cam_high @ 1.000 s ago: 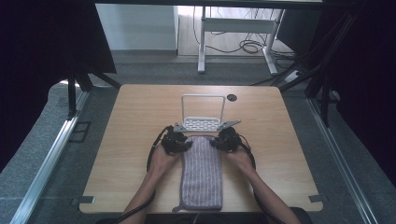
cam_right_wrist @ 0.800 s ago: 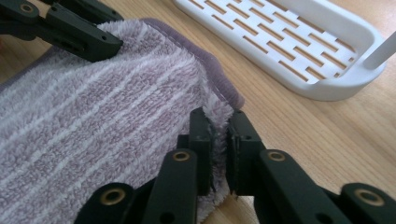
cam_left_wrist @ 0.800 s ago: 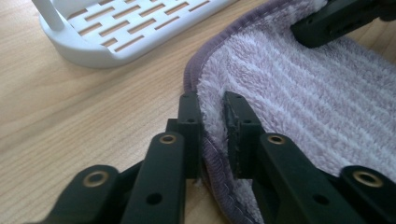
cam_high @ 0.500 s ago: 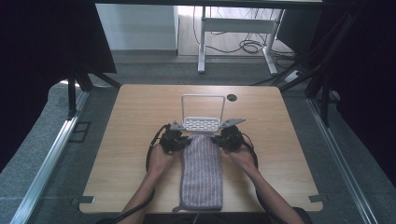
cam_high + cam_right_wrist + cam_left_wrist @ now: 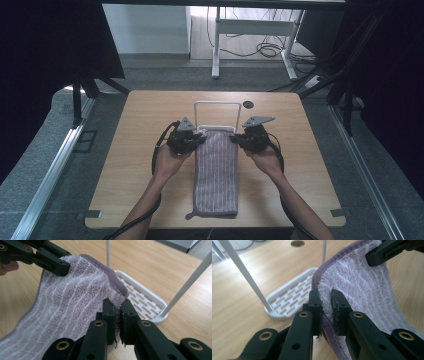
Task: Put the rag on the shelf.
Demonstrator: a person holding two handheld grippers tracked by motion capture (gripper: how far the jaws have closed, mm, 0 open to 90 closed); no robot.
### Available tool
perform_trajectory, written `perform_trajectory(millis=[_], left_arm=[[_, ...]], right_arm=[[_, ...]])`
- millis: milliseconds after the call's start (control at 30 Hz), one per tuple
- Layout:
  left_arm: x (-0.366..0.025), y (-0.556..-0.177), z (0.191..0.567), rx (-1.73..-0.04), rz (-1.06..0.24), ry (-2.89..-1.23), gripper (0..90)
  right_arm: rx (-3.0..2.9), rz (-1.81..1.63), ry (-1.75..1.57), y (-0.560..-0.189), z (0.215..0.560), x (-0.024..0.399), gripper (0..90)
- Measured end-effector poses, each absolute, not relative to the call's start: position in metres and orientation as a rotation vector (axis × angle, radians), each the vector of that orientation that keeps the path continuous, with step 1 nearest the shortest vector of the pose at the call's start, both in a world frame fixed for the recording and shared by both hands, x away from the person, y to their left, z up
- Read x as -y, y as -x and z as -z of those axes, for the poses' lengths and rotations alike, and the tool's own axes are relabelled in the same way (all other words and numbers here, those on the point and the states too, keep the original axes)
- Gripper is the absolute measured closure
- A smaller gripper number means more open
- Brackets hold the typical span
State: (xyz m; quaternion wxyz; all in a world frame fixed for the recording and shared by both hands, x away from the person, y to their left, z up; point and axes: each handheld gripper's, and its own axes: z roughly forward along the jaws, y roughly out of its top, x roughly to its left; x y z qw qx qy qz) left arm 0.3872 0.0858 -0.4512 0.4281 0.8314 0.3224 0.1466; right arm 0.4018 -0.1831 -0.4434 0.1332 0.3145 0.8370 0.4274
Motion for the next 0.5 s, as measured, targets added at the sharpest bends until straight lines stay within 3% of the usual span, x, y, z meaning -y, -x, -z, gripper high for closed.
perform_trajectory(millis=[500], left_arm=[[-0.083, -0.392, 0.386, -0.717, -0.472, -2.012, 79.5]], right_arm=[[-2.333, -1.322, -0.862, -0.405, 0.385, 0.193, 84.7]])
